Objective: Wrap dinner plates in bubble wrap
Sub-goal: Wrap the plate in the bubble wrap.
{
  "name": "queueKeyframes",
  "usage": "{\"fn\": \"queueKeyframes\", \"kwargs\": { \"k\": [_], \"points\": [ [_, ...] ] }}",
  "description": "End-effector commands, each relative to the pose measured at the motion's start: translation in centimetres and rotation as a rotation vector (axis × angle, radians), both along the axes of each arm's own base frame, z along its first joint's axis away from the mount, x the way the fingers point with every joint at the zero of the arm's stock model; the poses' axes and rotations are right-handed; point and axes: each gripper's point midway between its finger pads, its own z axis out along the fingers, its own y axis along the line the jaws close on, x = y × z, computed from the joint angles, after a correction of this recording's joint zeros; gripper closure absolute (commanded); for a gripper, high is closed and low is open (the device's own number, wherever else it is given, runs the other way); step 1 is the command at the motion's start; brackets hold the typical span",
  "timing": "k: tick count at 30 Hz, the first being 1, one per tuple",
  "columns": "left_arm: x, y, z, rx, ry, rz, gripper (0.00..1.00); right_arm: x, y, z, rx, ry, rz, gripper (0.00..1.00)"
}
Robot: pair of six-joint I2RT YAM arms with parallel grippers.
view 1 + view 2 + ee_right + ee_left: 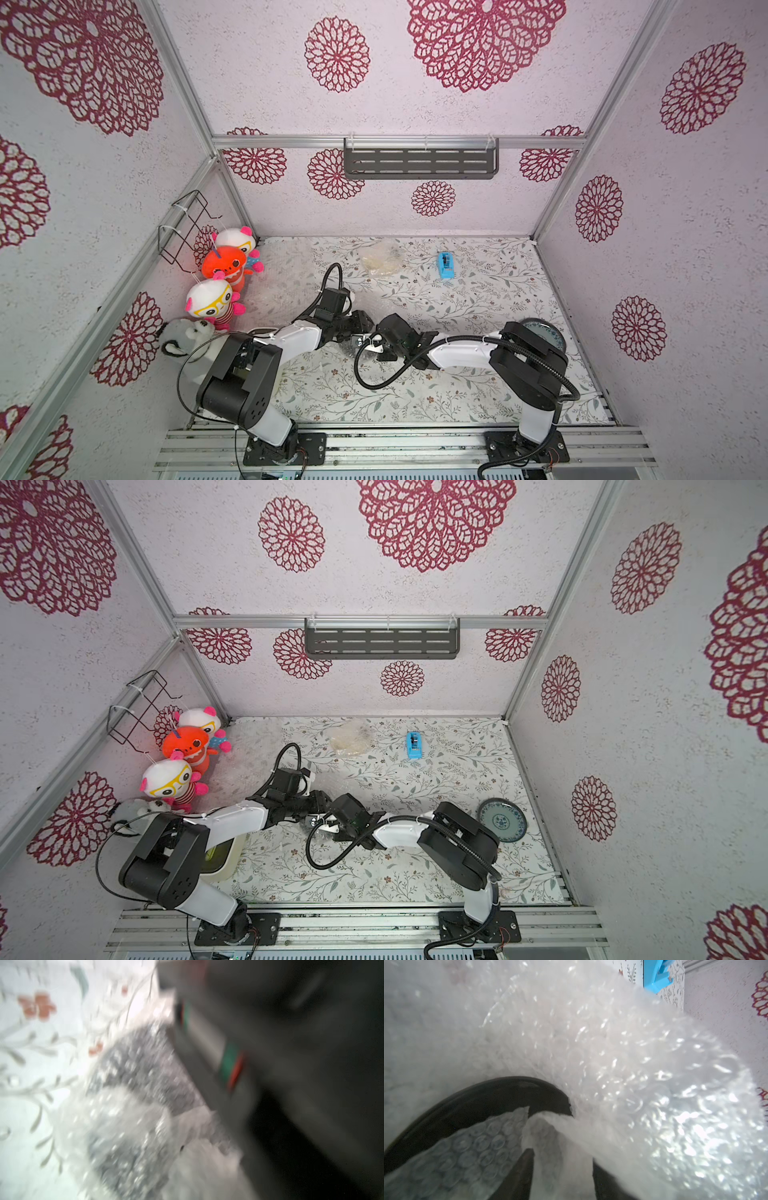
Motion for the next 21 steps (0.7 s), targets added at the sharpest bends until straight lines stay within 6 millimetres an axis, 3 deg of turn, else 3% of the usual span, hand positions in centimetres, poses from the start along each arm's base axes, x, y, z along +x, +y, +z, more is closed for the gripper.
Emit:
{"fn": "queueKeyframes", "kwargs": {
  "k": [1,3,7,12,15,16,19,21],
  "points": [
    [-1.7,0.6,-2.3,0.016,0.084,-0.001,0.76,0.5,-5.4,-4.2,-0.145,0.119,-0.155,1.0],
    [-2.1,1.3,-4.4,0.067,0.116,0.017,0.88,1.2,-5.4,-3.1,-0.084,0.134,-0.213,1.0],
    [-3.1,0.3,-7.9,0.095,0.192,-0.013,0.95,2.4,-6.8,-0.7,0.038,0.164,-0.326,1.0],
    [-1.9,-3.1,-8.3,0.085,0.185,-0.079,0.98,2.2,-8.1,1.5,0.116,0.176,-0.362,1.0],
    [-0.9,-5.6,-8.3,0.034,0.172,-0.117,0.99,1.9,-7.6,2.9,0.135,0.167,-0.329,1.0],
    [-1.0,-6.3,-9.1,0.022,0.193,-0.127,1.0,1.9,-7.3,3.1,0.135,0.163,-0.324,1.0],
    [-0.7,-7.5,-9.1,-0.013,0.191,-0.137,1.0,2.1,-6.5,2.5,0.116,0.156,-0.297,1.0],
    [-0.7,-7.2,-8.6,-0.011,0.183,-0.13,1.0,2.0,-5.5,1.6,0.09,0.158,-0.27,1.0]
  ]
}}
